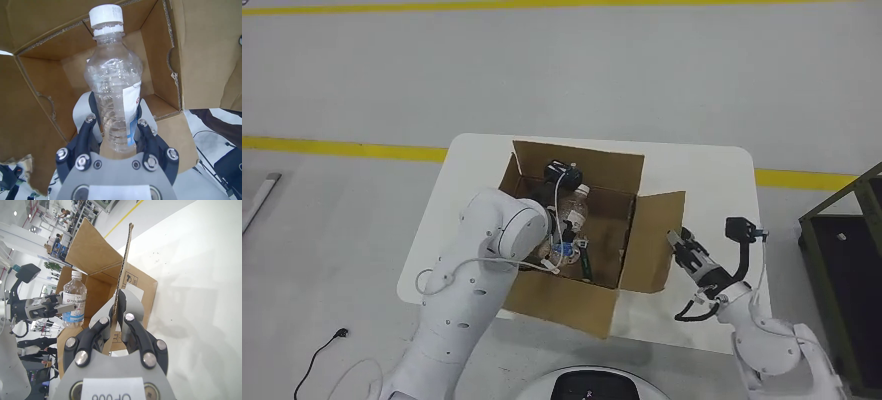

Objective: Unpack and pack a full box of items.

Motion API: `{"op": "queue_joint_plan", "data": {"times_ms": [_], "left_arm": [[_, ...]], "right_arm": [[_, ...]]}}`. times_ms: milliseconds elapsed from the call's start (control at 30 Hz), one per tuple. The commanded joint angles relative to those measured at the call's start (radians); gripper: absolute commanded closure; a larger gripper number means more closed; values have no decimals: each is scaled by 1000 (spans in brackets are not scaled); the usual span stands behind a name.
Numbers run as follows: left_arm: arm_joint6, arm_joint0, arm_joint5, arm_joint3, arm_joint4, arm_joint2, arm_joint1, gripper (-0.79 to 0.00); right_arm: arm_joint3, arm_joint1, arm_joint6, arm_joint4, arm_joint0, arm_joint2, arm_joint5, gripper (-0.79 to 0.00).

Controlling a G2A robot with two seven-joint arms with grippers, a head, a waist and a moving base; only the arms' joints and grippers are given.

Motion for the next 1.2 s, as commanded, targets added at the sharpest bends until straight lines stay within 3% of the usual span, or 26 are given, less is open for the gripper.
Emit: {"op": "queue_joint_plan", "data": {"times_ms": [0, 233, 467, 867, 1167], "left_arm": [[0, 0, 0, 0, 0, 0, 0, 0], [28, 1, -10, -35, -25, -24, 5, 0], [0, -34, -7, -93, -185, -92, 23, 0], [0, -76, -16, -164, -197, -119, 107, 0], [0, -76, -16, -164, -197, -119, 107, 0]], "right_arm": [[1, 2, 7, 16, 3, 17, -4, 0], [15, 12, 53, 38, 11, 81, -35, 0], [32, 25, 107, 37, 18, 139, -111, 0], [66, 46, 183, 34, 28, 216, -219, 0], [66, 46, 183, 34, 28, 216, -219, 0]]}}
